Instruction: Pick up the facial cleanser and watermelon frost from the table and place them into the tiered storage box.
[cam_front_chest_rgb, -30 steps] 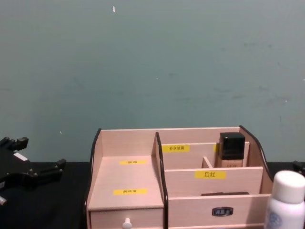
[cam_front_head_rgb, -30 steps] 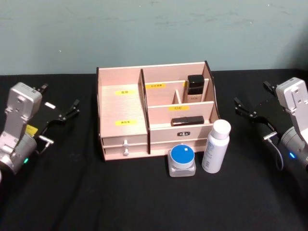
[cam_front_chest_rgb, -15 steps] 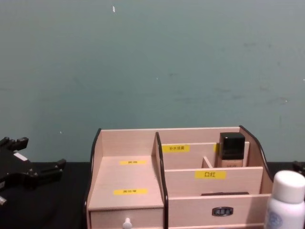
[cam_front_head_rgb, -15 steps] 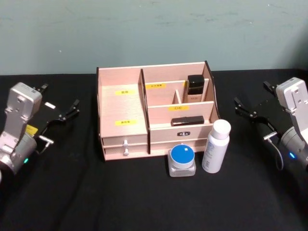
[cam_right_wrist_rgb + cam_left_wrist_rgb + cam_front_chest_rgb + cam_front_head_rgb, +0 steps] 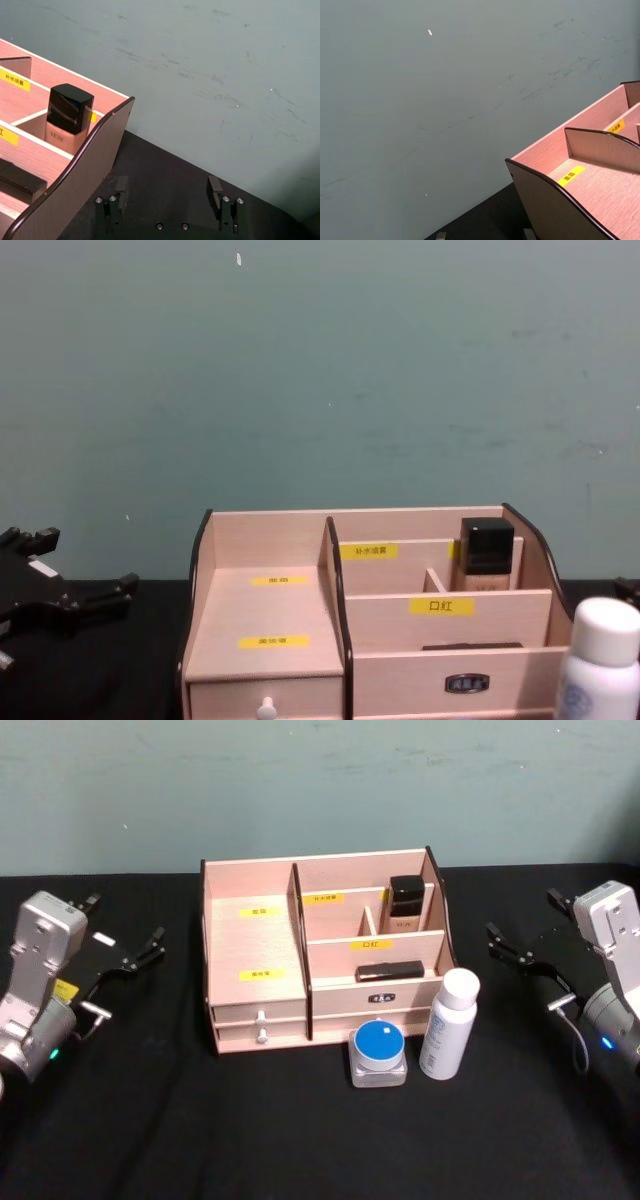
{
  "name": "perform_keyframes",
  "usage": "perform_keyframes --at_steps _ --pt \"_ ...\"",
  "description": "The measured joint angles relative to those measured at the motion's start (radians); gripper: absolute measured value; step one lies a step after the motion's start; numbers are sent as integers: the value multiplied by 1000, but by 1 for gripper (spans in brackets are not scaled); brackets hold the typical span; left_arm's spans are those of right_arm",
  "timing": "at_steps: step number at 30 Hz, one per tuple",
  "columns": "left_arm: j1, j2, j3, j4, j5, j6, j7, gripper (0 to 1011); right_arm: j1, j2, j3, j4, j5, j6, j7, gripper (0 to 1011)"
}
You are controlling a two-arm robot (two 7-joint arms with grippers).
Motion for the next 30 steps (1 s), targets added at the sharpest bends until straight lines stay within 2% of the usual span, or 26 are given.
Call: perform_keyframes --at_steps 11,16,22,23,30 --pt "0 0 0 0 0 0 0 1001 0 0 0 0 0 0 0 1004" --pt "0 0 0 0 0 0 0 1001 -14 -3 24 -8 14 -1 19 1004" --pt "0 0 0 0 0 0 0 1001 -57 16 59 -75 58 7 60 1004" --pt "0 0 0 0 0 0 0 1001 -83 33 74 -121 80 28 81 1004" --pt "0 0 0 0 0 0 0 1001 -155 85 114 -256 114 117 102 1004"
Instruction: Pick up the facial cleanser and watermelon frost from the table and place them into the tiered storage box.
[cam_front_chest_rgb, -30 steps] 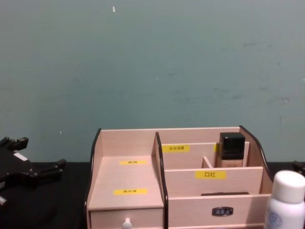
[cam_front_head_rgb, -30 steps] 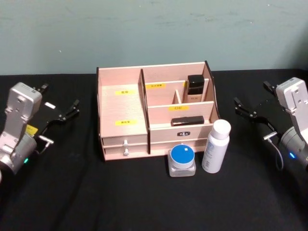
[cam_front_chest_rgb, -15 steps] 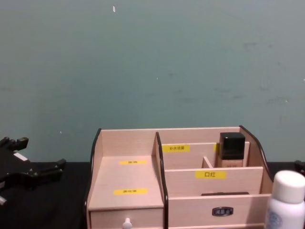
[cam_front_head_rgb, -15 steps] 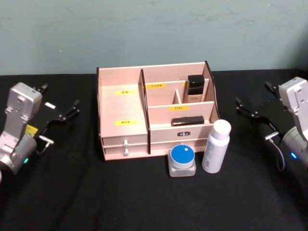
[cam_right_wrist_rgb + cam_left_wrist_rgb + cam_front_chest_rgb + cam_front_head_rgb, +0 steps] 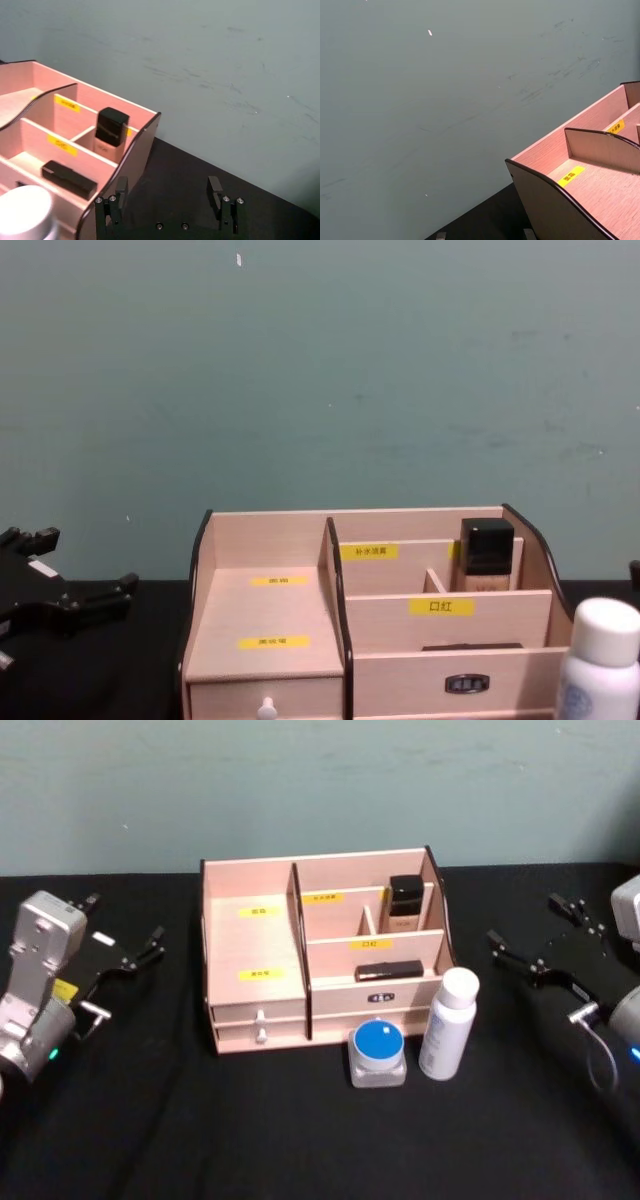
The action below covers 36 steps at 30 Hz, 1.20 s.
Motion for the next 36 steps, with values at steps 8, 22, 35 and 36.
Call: perform_keyframes --at_steps 8,22,35,36 --pt "0 0 0 0 0 0 0 1001 -96 69 62 -163 4 59 2 1004" --pt "0 0 0 0 0 0 0 1001 -271 147 169 -369 30 107 39 1004" --pt "0 0 0 0 0 0 0 1001 -288 142 155 -393 83 256 106 1004" --pt "0 0 0 0 0 0 0 1001 -284 138 150 -389 83 267 110 1004"
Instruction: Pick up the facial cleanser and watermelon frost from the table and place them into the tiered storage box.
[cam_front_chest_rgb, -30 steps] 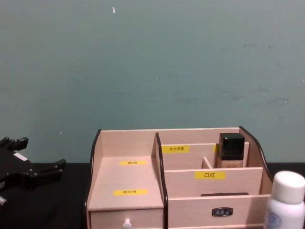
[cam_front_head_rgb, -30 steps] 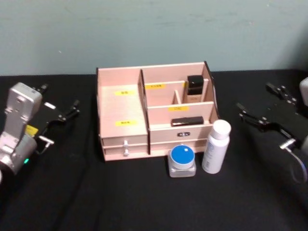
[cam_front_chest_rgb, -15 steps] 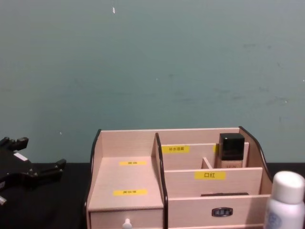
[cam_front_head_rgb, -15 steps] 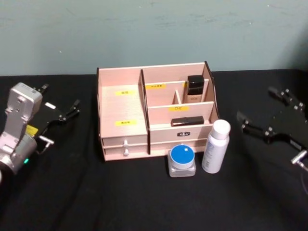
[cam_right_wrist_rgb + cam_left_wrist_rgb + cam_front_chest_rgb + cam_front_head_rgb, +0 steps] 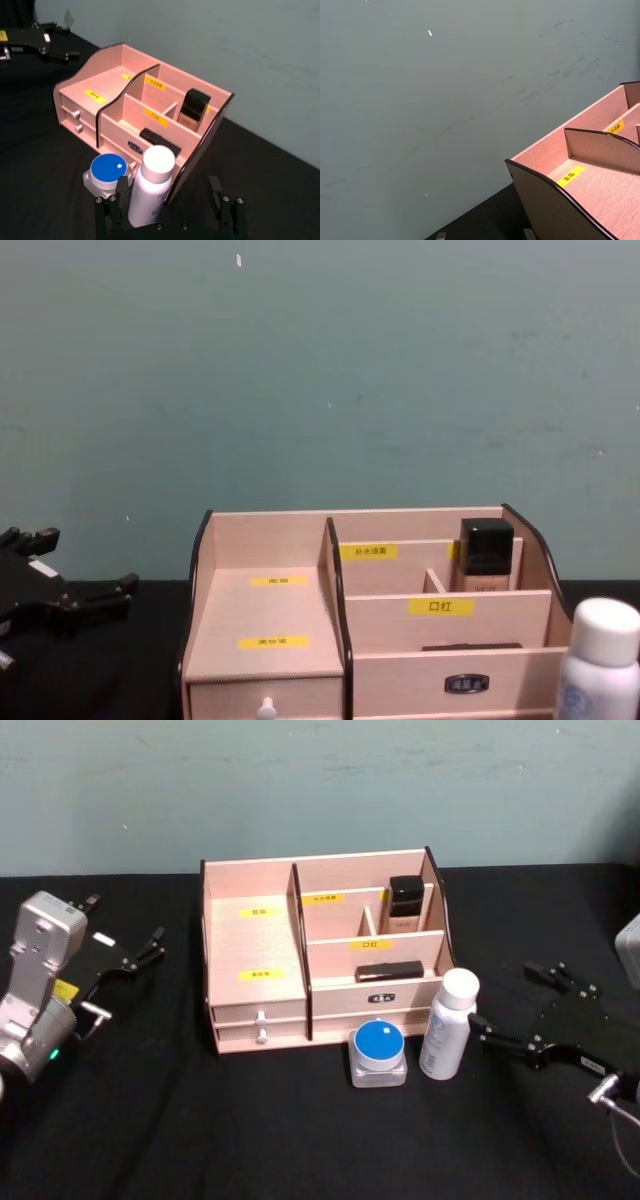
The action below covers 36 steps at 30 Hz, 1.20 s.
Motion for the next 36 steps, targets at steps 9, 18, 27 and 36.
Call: perform_keyframes --at_steps 9,18,27,36 --pt "0 0 0 0 0 0 0 1001 41 -38 -36 52 -13 48 31 1004" --pt "0 0 0 0 0 0 0 1001 81 -80 -64 99 -40 67 63 1004" --pt "0 0 0 0 0 0 0 1001 124 -125 -79 142 -55 83 94 1004" --pt "0 0 0 0 0 0 0 1001 158 -160 -83 175 -72 90 115 1004"
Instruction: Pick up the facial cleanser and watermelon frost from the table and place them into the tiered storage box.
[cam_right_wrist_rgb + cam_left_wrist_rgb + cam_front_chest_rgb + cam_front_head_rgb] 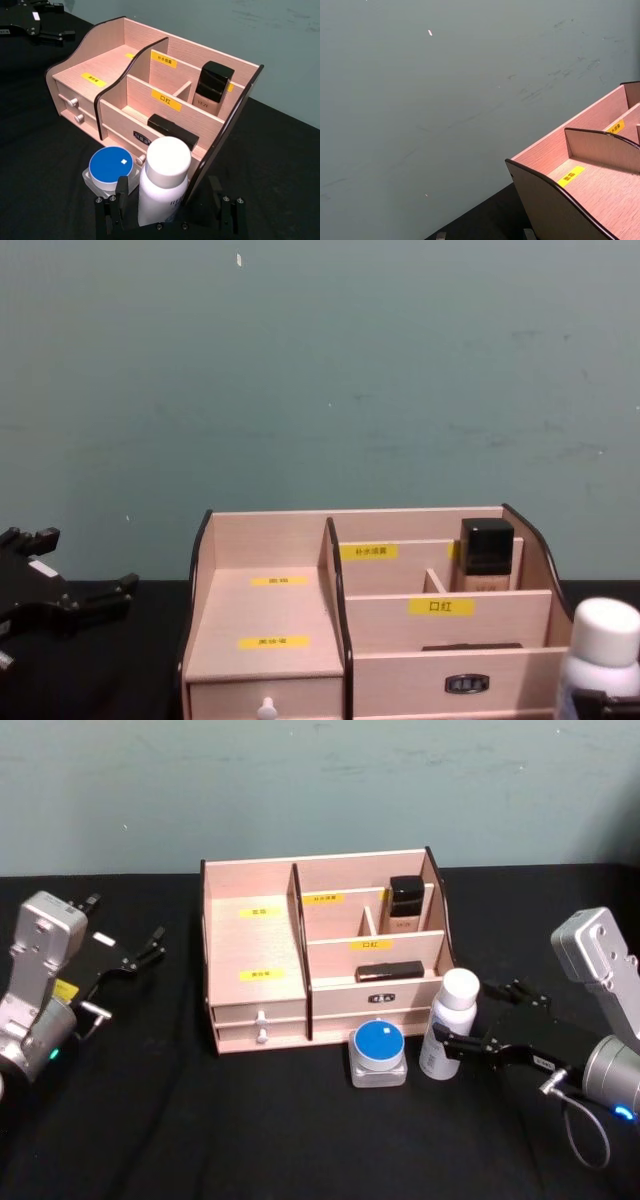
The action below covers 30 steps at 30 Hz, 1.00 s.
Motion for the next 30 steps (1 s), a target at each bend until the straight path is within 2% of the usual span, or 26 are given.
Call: perform_keyframes --at_steps 16,30 --pt "0 0 0 0 0 0 0 1001 46 -54 -10 57 -19 -2 44 1004" --pt "0 0 0 0 0 0 0 1001 72 -75 -28 89 -37 -5 53 1004"
